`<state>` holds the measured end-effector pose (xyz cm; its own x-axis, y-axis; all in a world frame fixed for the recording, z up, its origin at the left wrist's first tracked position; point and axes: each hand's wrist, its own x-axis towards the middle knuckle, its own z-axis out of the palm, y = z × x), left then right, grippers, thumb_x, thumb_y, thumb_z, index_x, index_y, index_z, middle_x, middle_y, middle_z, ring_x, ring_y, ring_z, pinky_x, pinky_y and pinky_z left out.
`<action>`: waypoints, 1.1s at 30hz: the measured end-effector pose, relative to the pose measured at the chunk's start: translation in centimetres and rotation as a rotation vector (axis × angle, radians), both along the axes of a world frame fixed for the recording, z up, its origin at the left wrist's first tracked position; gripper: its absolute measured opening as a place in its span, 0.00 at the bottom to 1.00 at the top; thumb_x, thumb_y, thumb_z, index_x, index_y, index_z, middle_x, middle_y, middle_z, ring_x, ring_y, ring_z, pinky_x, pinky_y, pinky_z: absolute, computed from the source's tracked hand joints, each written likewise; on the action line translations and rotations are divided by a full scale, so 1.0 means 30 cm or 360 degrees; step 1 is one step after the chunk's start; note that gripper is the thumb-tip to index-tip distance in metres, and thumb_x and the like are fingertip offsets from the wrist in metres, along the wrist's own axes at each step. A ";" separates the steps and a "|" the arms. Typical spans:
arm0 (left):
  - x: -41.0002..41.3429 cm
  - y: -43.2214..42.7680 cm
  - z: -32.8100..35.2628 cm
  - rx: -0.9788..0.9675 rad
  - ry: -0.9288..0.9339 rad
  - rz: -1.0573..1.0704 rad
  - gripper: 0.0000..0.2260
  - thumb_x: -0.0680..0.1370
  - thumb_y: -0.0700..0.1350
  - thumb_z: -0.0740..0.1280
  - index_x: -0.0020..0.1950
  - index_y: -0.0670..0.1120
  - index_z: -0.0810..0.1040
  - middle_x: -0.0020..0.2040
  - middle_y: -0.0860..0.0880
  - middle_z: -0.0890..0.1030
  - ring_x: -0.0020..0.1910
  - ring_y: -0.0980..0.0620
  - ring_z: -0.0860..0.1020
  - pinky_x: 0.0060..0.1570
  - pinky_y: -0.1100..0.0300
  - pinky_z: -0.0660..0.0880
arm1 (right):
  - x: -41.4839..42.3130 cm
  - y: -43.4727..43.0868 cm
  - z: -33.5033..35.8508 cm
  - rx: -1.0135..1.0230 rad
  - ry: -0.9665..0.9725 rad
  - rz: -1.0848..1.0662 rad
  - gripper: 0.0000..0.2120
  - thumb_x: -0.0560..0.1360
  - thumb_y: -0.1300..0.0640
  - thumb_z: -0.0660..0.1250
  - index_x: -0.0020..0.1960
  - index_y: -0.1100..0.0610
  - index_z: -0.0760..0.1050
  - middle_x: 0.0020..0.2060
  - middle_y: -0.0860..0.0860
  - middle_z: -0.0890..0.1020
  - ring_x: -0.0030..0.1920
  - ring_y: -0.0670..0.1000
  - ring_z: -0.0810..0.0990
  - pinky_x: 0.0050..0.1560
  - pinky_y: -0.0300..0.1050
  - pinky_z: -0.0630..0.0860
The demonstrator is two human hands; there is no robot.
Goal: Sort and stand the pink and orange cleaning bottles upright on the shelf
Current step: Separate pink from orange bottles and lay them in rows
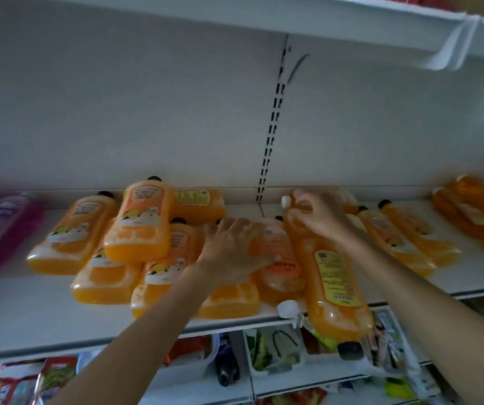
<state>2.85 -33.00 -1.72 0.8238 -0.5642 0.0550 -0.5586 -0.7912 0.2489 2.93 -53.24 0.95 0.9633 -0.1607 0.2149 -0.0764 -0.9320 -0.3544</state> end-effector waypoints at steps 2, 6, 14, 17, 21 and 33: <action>0.001 0.003 -0.015 -0.0130 0.0000 0.0066 0.27 0.72 0.67 0.59 0.69 0.60 0.62 0.70 0.55 0.66 0.69 0.51 0.60 0.67 0.48 0.54 | -0.028 0.017 -0.003 -0.0047 0.0038 0.0247 0.11 0.75 0.61 0.65 0.57 0.57 0.76 0.56 0.50 0.76 0.53 0.50 0.76 0.51 0.40 0.72; 0.006 0.005 -0.028 -0.0597 0.0053 0.0247 0.17 0.77 0.56 0.63 0.64 0.55 0.72 0.62 0.52 0.75 0.61 0.51 0.71 0.65 0.54 0.61 | -0.076 0.074 0.004 -0.0331 0.0231 0.0583 0.19 0.74 0.65 0.63 0.64 0.59 0.71 0.62 0.51 0.73 0.63 0.50 0.71 0.59 0.38 0.65; 0.019 0.001 -0.025 -0.0613 -0.0109 0.0337 0.12 0.77 0.46 0.62 0.60 0.52 0.76 0.55 0.49 0.81 0.55 0.48 0.77 0.61 0.53 0.68 | -0.220 0.131 0.039 -0.0333 0.0621 0.0804 0.33 0.72 0.66 0.64 0.73 0.50 0.57 0.75 0.46 0.43 0.75 0.55 0.50 0.63 0.48 0.71; 0.033 0.000 -0.025 -0.0593 -0.0137 0.0357 0.09 0.77 0.47 0.63 0.56 0.50 0.78 0.53 0.49 0.81 0.51 0.48 0.79 0.58 0.52 0.71 | -0.252 0.127 0.046 -0.0318 0.0904 0.0906 0.41 0.71 0.45 0.69 0.75 0.43 0.48 0.75 0.46 0.35 0.75 0.52 0.36 0.72 0.56 0.57; 0.027 0.013 -0.034 -0.0763 -0.0198 0.0297 0.07 0.77 0.46 0.65 0.51 0.48 0.80 0.50 0.50 0.82 0.47 0.51 0.79 0.48 0.60 0.74 | -0.283 0.156 -0.003 -0.0763 0.0758 0.0961 0.52 0.64 0.40 0.74 0.75 0.48 0.44 0.74 0.52 0.34 0.73 0.57 0.31 0.68 0.61 0.61; -0.020 -0.005 0.002 -0.0376 -0.0315 -0.0232 0.31 0.67 0.45 0.71 0.68 0.44 0.66 0.54 0.43 0.79 0.50 0.45 0.77 0.51 0.51 0.73 | -0.191 0.045 0.110 0.0872 0.0066 0.0780 0.19 0.65 0.41 0.67 0.51 0.49 0.76 0.47 0.50 0.80 0.48 0.50 0.79 0.47 0.47 0.75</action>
